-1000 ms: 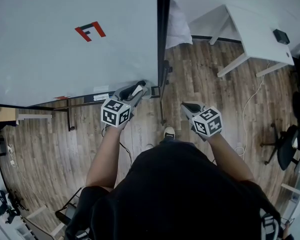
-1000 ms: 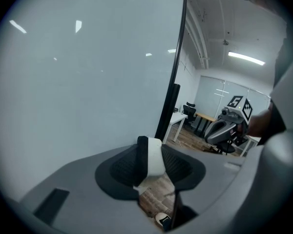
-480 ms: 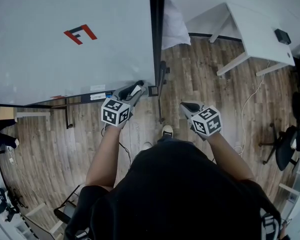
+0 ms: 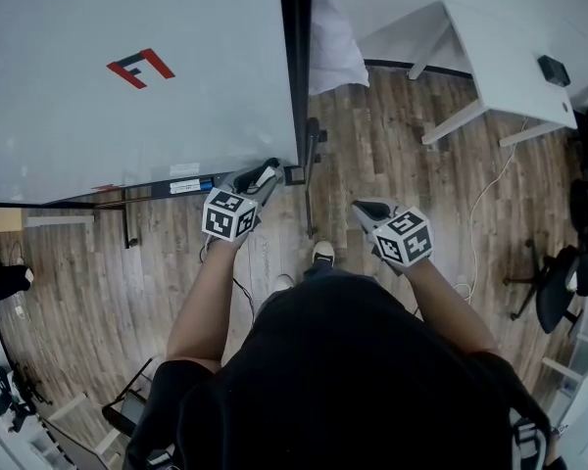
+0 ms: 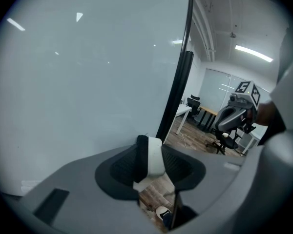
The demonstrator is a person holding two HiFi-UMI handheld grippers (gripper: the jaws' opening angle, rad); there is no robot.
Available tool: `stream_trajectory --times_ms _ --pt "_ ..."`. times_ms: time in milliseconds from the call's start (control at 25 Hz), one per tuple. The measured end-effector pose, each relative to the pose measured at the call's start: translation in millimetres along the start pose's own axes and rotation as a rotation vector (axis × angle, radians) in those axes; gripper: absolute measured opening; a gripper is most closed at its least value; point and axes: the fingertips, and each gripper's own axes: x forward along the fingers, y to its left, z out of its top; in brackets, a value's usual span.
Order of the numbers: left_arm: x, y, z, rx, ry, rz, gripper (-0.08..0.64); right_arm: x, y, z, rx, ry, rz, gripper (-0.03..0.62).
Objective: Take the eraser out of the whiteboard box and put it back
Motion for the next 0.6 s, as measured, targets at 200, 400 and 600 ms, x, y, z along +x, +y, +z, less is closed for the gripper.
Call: stream_trajectory --times_ms 200,400,600 --pt "11 2 -10 -0.003 0.021 0.009 0.155 -2 -5 -4 0.006 0.006 -0.002 -0.003" --pt "20 6 -19 -0.013 0.035 0.021 0.155 -1 -6 -9 0.006 0.013 0.001 -0.003" --pt "25 5 -23 0.004 0.046 0.021 0.155 0 -4 -9 0.006 0.015 0.001 -0.003"
